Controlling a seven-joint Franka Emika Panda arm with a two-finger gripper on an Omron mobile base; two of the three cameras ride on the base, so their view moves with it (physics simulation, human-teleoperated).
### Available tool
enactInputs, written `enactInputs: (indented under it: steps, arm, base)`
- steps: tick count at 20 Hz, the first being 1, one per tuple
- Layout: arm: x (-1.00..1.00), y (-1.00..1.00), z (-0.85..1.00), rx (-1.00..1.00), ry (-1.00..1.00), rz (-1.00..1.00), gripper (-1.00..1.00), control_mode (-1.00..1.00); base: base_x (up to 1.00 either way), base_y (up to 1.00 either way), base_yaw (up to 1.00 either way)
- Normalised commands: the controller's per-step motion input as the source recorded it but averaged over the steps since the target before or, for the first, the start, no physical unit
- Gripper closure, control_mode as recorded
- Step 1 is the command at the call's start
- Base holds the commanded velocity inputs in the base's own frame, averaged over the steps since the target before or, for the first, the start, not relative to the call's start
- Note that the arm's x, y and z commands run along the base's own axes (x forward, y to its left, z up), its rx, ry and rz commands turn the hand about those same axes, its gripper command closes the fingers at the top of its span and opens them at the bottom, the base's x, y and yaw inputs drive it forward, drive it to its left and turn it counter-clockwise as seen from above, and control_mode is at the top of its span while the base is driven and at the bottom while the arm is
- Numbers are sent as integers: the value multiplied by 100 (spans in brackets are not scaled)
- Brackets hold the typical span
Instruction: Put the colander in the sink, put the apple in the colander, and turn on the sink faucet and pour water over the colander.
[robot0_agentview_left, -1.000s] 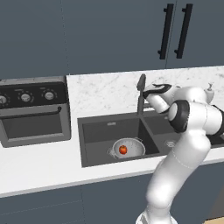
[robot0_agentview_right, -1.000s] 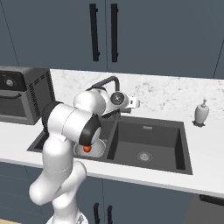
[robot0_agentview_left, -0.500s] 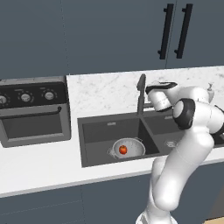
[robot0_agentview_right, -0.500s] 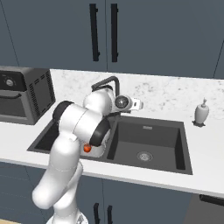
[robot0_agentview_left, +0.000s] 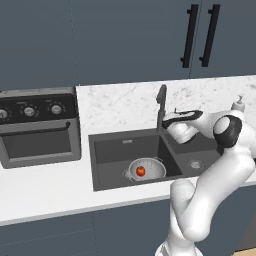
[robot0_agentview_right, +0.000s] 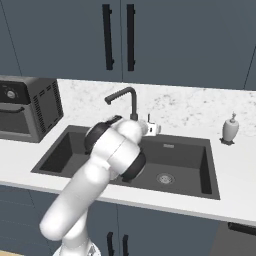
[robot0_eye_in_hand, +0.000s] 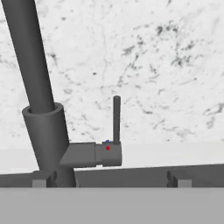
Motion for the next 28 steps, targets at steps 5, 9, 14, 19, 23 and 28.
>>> enactInputs:
  steps: [5,9,14,19,23,28]
  arm:
    - [27,-4,0,2,0,3,-100,-100]
    - [29,-6,0,4,0,5,-100,-100]
    - [24,-12,0,5,0,3,-100,-100]
    - [20,-15,0,5,0,2,-100,-100]
    - [17,-19,0,4,0,2,-100,-100]
    - [18,-16,0,2,0,2,-100,-100]
  base:
    - [0,0,0]
    - [0,0,0]
    - [0,0,0]
    - [0,0,0]
    - [0,0,0]
    - [0,0,0]
